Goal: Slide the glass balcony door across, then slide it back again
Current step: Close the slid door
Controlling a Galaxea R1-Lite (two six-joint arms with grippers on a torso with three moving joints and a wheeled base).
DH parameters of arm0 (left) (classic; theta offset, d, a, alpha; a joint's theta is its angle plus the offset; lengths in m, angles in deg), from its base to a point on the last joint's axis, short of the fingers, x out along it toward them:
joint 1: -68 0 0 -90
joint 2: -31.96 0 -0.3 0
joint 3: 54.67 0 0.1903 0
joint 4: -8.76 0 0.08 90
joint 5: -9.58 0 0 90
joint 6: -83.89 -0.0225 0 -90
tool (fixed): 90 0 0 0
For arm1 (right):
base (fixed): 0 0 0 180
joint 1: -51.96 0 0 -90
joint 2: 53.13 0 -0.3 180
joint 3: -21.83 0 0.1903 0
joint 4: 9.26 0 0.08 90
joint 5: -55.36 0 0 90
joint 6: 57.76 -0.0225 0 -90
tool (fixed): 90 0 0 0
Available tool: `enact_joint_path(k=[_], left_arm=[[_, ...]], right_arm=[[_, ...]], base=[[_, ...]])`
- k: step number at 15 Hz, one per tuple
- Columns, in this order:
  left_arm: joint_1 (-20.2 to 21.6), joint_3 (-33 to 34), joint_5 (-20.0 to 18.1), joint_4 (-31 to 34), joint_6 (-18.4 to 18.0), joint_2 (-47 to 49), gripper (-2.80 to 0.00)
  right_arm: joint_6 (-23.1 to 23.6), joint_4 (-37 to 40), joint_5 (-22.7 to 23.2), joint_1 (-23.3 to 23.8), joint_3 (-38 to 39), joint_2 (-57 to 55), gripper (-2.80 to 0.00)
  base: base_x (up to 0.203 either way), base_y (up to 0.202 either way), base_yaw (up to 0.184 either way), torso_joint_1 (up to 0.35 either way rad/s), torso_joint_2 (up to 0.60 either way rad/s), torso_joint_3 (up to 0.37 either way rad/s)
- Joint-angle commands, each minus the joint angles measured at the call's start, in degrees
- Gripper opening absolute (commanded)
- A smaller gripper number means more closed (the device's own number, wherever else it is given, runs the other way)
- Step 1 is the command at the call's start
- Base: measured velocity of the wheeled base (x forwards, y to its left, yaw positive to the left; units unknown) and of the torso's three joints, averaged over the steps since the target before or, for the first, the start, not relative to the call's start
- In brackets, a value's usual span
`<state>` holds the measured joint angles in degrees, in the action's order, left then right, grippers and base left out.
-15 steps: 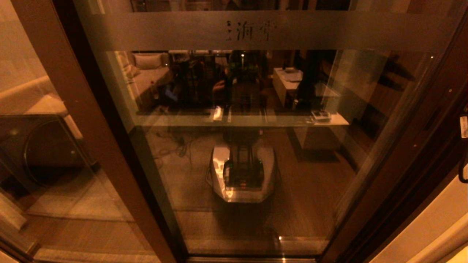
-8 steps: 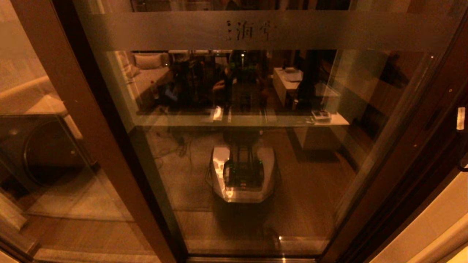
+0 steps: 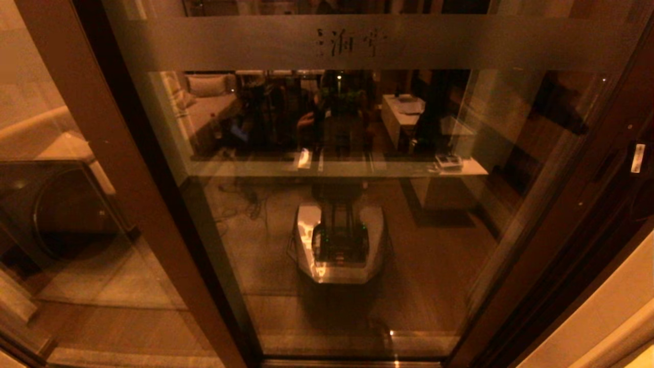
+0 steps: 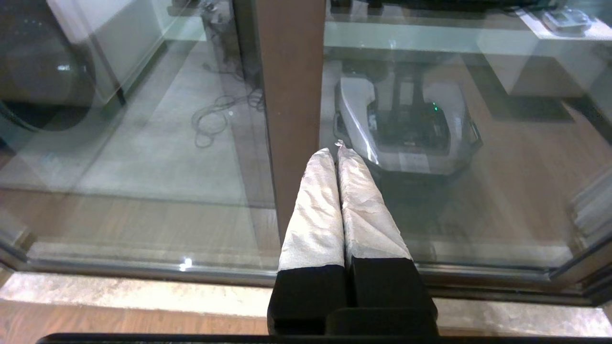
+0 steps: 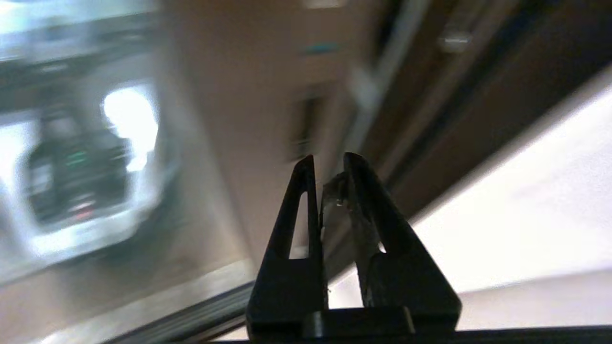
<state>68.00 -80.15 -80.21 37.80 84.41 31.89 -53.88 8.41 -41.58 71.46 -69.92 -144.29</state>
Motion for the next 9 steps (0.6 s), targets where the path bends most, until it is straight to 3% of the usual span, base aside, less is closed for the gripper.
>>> enact_joint_path(k=[1, 5, 9], left_arm=[[0.0, 0.0, 0.0, 0.0, 0.0, 0.0, -2.80], [0.0, 0.0, 0.1, 0.0, 0.0, 0.0, -2.80], [0.0, 0.0, 0.0, 0.0, 0.1, 0.0, -2.80]], right_arm=[[0.9, -0.3, -3.5, 1.3, -1.3, -3.3, -2.80], [1.0, -0.4, -3.0, 1.2, -1.0, -4.2, -2.80], [1.0, -0.4, 0.3, 1.1, -0.6, -4.3, -2.80]], base=[[0.000, 0.000, 0.000, 0.000, 0.00, 0.000], [0.000, 0.000, 0.000, 0.000, 0.00, 0.000], [0.000, 0.000, 0.000, 0.000, 0.00, 0.000]])
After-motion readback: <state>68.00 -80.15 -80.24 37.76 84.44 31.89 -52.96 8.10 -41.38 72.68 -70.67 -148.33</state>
